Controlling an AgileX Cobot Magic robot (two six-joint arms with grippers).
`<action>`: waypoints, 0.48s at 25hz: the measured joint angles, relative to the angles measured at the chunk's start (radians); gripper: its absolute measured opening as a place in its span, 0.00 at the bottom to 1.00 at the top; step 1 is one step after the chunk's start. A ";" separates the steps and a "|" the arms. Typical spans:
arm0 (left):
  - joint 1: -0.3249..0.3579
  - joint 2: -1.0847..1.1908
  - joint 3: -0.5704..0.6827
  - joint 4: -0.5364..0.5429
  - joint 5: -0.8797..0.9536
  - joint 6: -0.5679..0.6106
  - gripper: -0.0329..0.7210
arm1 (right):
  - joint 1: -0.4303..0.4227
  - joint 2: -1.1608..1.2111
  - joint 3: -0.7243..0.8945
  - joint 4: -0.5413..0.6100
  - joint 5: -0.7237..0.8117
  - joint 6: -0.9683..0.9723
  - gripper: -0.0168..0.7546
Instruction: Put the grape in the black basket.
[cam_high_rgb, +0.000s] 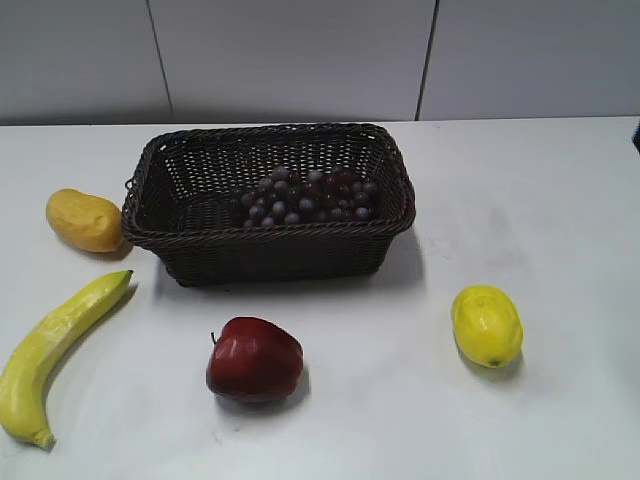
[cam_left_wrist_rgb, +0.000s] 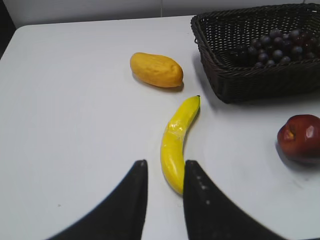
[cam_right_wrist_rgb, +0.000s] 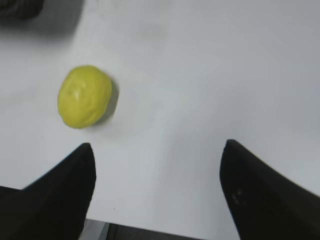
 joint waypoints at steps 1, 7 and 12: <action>0.000 0.000 0.000 0.000 0.000 0.001 0.35 | -0.003 -0.036 0.057 0.000 -0.011 0.011 0.78; 0.000 0.000 0.000 0.000 0.000 0.000 0.35 | -0.007 -0.314 0.316 0.019 -0.064 0.098 0.78; 0.000 0.000 0.000 0.000 0.000 0.001 0.35 | -0.007 -0.573 0.441 0.026 -0.073 0.150 0.78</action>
